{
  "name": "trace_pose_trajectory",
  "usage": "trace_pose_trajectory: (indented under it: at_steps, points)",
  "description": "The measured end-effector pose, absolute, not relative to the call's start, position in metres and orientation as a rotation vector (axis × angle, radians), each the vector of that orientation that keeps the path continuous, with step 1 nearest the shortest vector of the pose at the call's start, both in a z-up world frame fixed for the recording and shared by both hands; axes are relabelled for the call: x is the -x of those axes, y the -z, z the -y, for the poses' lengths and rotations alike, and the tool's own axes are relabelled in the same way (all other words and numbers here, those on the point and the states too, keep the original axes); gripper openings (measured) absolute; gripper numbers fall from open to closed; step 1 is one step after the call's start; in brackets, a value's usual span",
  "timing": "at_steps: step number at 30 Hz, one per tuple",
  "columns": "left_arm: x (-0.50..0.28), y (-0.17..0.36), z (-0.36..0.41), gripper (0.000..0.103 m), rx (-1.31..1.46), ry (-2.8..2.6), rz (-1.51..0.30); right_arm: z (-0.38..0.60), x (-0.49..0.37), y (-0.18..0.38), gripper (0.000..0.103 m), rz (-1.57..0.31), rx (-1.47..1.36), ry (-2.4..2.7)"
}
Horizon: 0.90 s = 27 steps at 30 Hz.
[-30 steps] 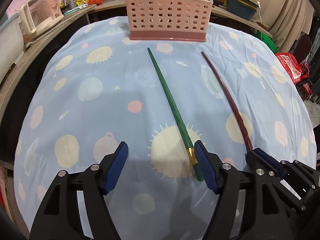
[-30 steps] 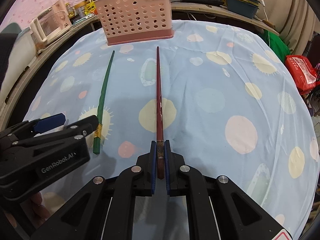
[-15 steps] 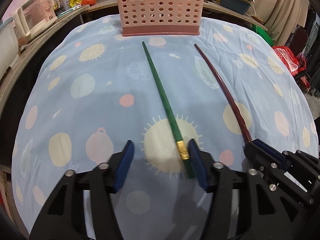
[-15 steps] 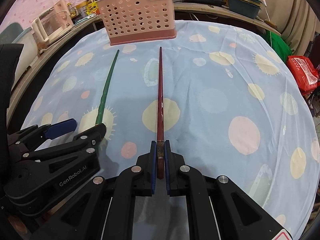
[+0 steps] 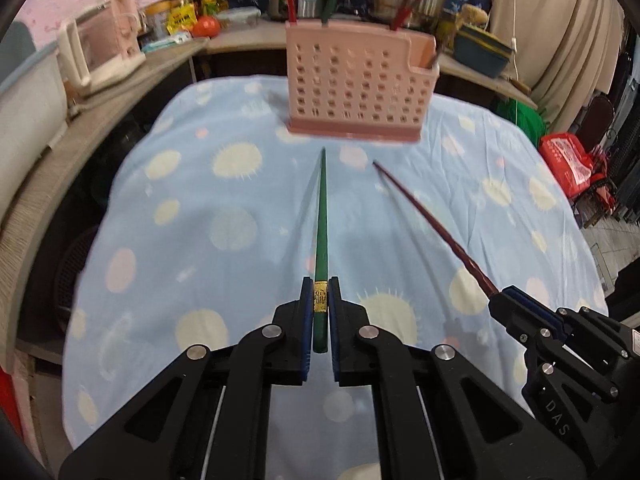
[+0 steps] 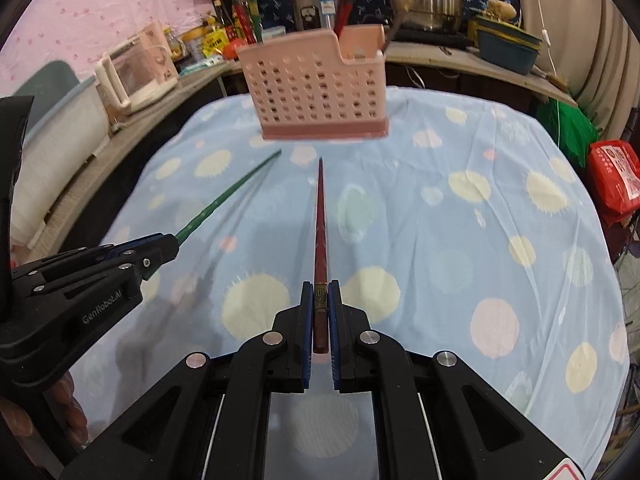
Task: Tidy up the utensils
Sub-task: 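Carry both chopsticks up into the pink holder and open both tools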
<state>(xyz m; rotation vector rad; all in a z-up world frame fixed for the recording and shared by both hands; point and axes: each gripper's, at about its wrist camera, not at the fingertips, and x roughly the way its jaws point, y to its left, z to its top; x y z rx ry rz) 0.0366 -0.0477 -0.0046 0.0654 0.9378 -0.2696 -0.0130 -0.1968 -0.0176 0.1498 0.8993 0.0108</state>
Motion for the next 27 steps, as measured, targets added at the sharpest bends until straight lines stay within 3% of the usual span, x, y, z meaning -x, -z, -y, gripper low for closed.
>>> trace_pose_trajectory:
  at_steps: [13,27]
  points:
    - [-0.076,-0.093,0.021,0.007,-0.061,0.244,-0.727,0.189,-0.03,-0.093,0.007,-0.686,-0.111,-0.05]
    - [-0.113,-0.149,0.019,0.007,-0.069,0.247,-0.606,0.187,-0.079,-0.162,0.007,-0.558,-0.096,-0.064]
